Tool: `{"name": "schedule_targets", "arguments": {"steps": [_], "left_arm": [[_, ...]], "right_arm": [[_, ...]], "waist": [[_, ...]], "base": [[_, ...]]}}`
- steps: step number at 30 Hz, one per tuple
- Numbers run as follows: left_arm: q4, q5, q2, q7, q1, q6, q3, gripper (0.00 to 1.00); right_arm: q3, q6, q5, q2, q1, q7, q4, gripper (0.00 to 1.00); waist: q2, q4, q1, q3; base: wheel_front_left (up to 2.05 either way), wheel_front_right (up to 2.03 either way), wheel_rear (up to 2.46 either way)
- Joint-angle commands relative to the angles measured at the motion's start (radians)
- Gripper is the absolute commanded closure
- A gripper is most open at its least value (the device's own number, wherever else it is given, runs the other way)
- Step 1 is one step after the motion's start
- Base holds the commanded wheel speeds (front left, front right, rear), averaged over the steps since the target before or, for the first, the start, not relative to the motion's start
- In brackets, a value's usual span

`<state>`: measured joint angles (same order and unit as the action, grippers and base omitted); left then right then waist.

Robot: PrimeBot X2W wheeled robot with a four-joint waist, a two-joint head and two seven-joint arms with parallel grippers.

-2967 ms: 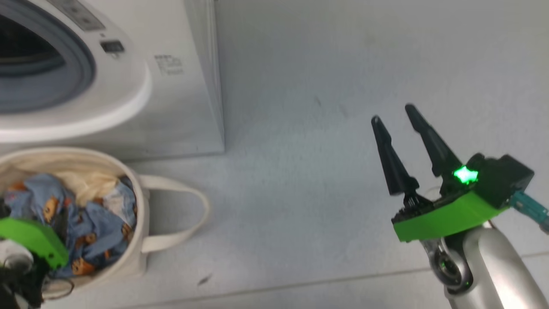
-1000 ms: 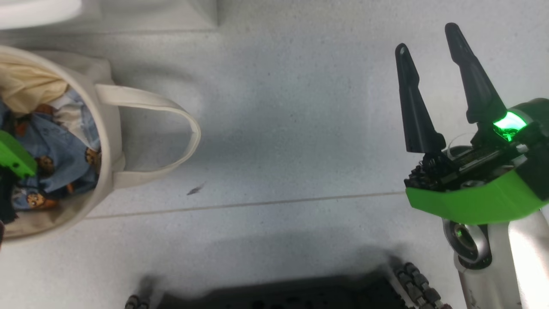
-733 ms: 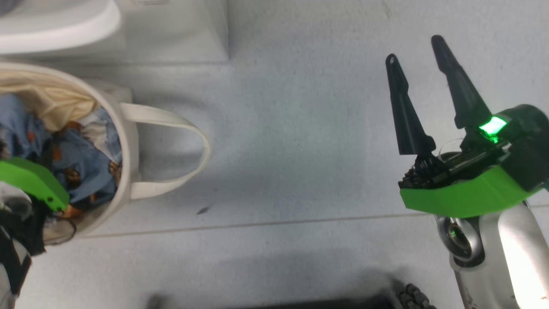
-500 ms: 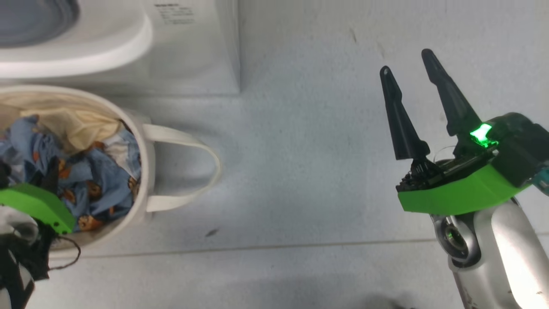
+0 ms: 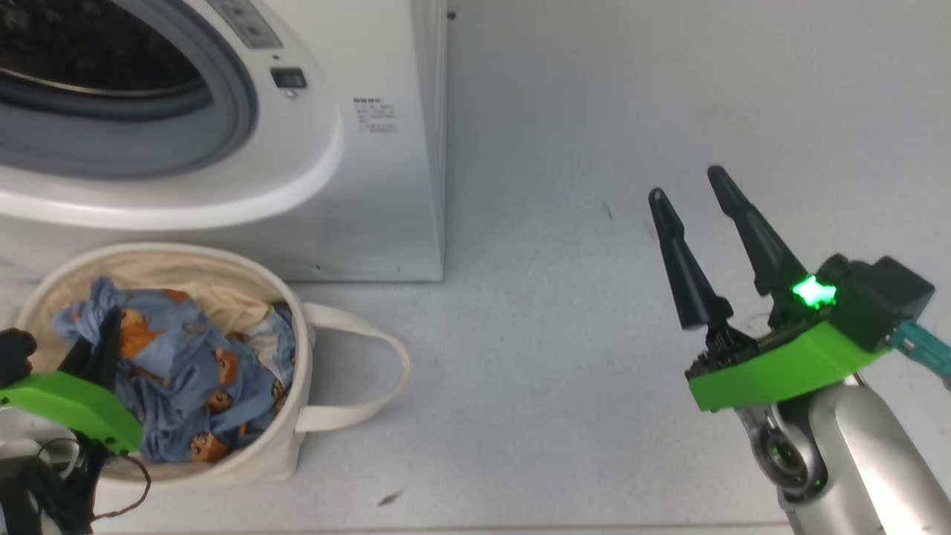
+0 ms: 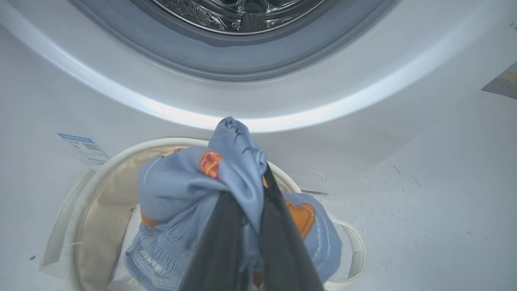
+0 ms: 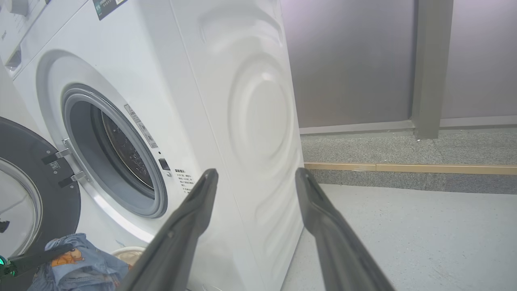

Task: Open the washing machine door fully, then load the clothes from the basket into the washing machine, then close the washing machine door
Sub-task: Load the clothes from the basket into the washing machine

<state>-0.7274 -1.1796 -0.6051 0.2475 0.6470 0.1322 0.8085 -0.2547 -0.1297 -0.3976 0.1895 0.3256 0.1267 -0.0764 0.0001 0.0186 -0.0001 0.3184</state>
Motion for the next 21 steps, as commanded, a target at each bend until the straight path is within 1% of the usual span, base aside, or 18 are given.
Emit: {"name": "schedule_targets", "arguments": {"steps": [1,5,11,17,21], "left_arm": [[0.04,0.041,-0.068,0.014,-0.008,-0.002,-0.087,1.0],[0.111,0.126,-0.071,0.014,-0.07,-0.003,-0.197,1.0],[0.236,0.236,-0.055,0.014,-0.167,-0.032,-0.357,1.0],[0.332,0.311,-0.04,0.014,-0.246,-0.063,-0.465,1.0],[0.363,0.338,-0.031,0.014,-0.278,-0.075,-0.509,1.0]], "right_arm": [[-0.023,-0.001,-0.017,0.01,-0.029,0.013,-0.022,0.0],[-0.025,-0.001,-0.042,0.022,-0.052,0.017,-0.012,0.0],[-0.025,-0.001,-0.068,0.036,-0.081,0.02,-0.006,0.0],[-0.024,-0.001,-0.085,0.047,-0.102,0.021,-0.007,0.0],[-0.025,-0.001,-0.092,0.05,-0.113,0.017,-0.011,0.0]], "waist": [[-0.0001,0.006,0.0001,-0.079],[-0.0001,0.001,0.0001,-0.132],[-0.0001,-0.011,0.0001,-0.188],[-0.0001,-0.026,0.0001,-0.23],[-0.0001,-0.034,0.0001,-0.238]], "base": [[0.0,0.0,0.0],[0.0,0.0,0.0],[0.0,0.0,0.0],[0.0,0.0,0.0],[0.0,0.0,0.0]]}}
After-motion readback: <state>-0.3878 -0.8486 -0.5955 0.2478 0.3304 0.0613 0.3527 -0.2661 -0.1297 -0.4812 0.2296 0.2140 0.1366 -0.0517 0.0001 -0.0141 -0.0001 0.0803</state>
